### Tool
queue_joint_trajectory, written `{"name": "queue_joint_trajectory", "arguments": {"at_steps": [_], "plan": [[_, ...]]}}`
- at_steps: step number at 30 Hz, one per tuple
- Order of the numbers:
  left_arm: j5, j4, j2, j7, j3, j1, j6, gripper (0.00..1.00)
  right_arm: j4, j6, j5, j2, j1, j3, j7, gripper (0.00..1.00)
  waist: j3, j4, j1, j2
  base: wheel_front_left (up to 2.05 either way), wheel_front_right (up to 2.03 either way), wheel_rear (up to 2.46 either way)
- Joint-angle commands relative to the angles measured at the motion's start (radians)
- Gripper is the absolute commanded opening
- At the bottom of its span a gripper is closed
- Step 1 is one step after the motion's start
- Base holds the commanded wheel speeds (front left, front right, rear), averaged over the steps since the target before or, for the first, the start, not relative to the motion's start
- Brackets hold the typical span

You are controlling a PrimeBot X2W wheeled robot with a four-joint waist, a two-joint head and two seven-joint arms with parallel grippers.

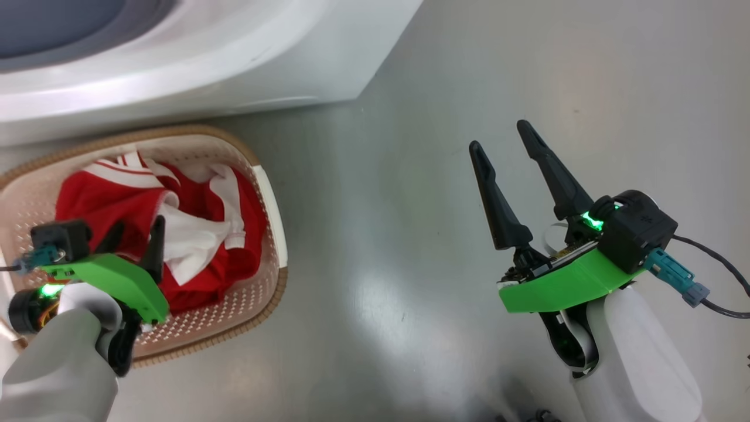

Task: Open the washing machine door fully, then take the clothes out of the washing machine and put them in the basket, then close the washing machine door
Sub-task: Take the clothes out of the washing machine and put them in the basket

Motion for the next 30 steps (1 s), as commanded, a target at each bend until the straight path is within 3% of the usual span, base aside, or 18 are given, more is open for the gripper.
{"name": "queue_joint_trajectory", "arguments": {"at_steps": [1,13,22,30], "plan": [[-0.011,-0.014,0.048,-0.012,0.020,0.028,-0.003,1.00,-0.016,0.002,-0.003,0.010,0.024,0.018,-0.005,1.00,-0.032,0.007,0.0000,0.0000,0.00,0.00,0.00],[0.052,-0.118,0.058,-0.012,0.154,0.124,-0.003,1.00,0.024,0.002,-0.014,0.010,0.076,0.000,-0.005,1.00,-0.181,0.034,0.0000,0.0000,0.00,0.00,0.00],[0.235,-0.269,0.042,-0.012,0.371,0.252,-0.003,1.00,0.060,0.002,-0.021,0.010,0.140,-0.019,-0.005,1.00,-0.317,0.046,0.0000,0.0000,0.00,0.00,0.00],[0.414,-0.474,-0.009,-0.012,0.576,0.418,-0.003,1.00,0.077,0.002,-0.014,-0.010,0.217,-0.044,-0.005,1.00,-0.444,0.059,0.0000,0.0000,0.00,0.00,0.00]]}}
